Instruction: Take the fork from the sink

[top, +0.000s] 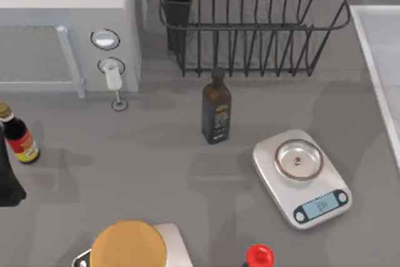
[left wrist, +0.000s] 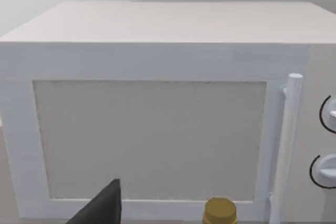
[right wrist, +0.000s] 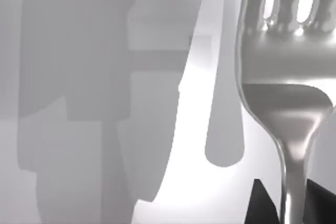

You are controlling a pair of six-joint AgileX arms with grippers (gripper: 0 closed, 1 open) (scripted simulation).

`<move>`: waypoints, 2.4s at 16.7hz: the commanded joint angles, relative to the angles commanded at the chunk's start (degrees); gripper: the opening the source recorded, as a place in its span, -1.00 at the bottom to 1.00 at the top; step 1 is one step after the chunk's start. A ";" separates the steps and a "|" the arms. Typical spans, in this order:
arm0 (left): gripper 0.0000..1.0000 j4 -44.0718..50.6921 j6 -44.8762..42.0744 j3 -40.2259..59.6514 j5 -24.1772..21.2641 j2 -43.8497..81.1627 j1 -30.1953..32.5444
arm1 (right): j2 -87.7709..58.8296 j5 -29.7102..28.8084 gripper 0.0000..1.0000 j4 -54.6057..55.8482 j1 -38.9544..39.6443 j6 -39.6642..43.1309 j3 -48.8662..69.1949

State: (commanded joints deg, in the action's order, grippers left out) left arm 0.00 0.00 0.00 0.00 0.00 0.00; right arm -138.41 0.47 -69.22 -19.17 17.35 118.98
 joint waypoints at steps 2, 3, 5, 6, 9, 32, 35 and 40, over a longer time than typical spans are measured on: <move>1.00 0.00 0.00 0.00 0.00 0.00 0.00 | 1.77 0.02 -1.00 -3.49 0.02 0.00 2.46; 1.00 0.00 0.00 0.00 0.00 0.00 0.00 | 2.28 0.02 -1.00 -4.33 0.04 -0.01 3.07; 1.00 0.00 0.00 0.00 0.00 0.00 0.00 | 2.43 0.02 -1.00 -4.56 0.04 -0.01 3.25; 1.00 0.00 0.00 0.00 0.00 0.00 0.00 | 2.43 0.02 -1.00 -4.56 0.04 -0.01 3.25; 1.00 0.00 0.00 0.00 0.00 0.00 0.00 | 2.77 0.03 -1.00 -4.76 0.93 -0.93 2.87; 1.00 0.00 0.00 0.00 0.00 0.00 0.00 | 22.28 -0.97 -1.00 -9.30 36.91 -37.39 -14.96; 1.00 0.00 0.00 0.00 0.00 0.00 0.00 | 21.48 -1.45 -1.00 -3.25 36.44 -37.71 -20.53; 1.00 0.00 0.00 0.00 0.00 0.00 0.00 | 20.76 -1.16 -1.00 7.47 37.01 -37.33 -30.19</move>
State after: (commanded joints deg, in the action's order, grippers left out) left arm 0.00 0.00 0.00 0.00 0.00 0.00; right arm -117.65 -0.69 -61.75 17.84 -19.98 88.79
